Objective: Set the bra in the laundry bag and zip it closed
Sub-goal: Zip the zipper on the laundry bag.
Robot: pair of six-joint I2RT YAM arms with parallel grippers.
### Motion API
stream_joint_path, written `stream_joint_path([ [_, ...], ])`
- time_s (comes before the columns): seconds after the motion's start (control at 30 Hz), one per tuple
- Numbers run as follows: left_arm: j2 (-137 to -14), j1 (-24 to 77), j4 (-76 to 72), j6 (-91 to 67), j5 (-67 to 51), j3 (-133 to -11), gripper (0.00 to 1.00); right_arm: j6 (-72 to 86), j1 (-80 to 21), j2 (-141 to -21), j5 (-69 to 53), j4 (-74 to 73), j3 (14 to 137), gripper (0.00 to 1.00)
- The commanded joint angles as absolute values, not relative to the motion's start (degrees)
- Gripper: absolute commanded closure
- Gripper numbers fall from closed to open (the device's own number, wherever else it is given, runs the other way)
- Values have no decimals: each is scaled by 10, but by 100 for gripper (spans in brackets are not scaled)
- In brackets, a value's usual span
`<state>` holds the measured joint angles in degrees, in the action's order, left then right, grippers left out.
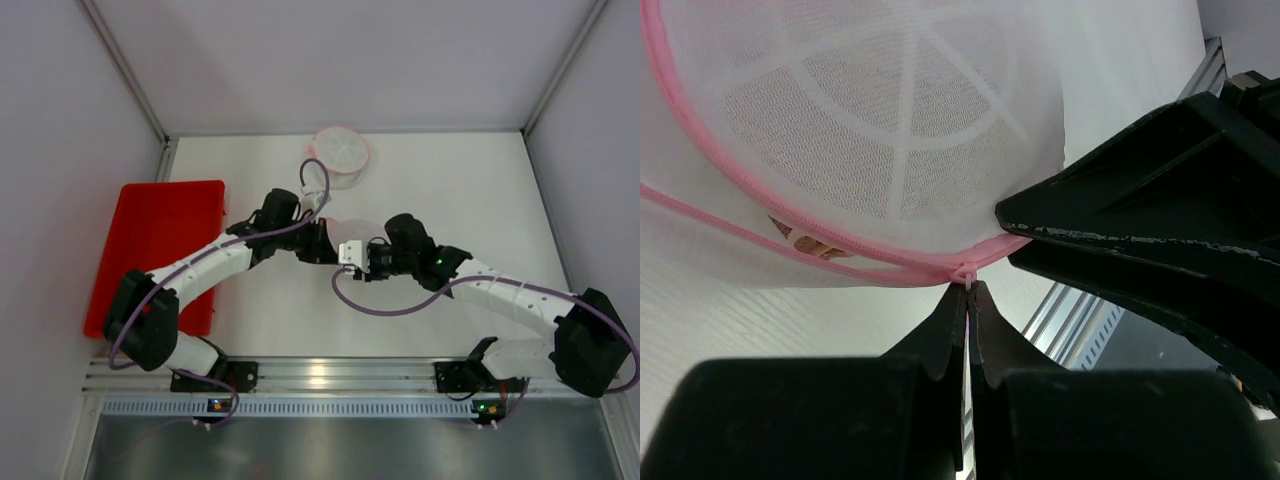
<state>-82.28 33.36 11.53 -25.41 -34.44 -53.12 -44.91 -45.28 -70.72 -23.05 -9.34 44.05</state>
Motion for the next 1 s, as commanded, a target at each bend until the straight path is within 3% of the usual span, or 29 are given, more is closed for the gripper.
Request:
stream_joint_path([
  [0.0,-808,338,122,-257,-331,-552,100,-473,-461,-713,-196,-54,468,74],
  [0.13,-792,338,146,-251,-291,-546,100,-487,-455,-702,-183,-55,460,99],
  [0.3,-773,329,171,-192,-224,-536,100,-511,-432,-658,-196,-46,418,100],
  [0.57,-757,301,177,-156,-214,-536,100,-569,-357,-613,-245,-21,370,100],
  [0.67,-759,301,176,-166,-253,-548,100,-548,-339,-623,-248,-38,395,70],
  [0.7,-764,302,177,-176,-258,-552,100,-537,-339,-631,-257,-50,424,54],
  [0.73,-766,304,177,-180,-264,-562,100,-528,-339,-635,-265,-78,439,47],
  [0.8,-769,309,177,-198,-273,-569,100,-509,-342,-641,-290,-98,478,39],
  [0.97,-774,323,176,-226,-277,-581,100,-501,-396,-647,-300,-117,507,38],
])
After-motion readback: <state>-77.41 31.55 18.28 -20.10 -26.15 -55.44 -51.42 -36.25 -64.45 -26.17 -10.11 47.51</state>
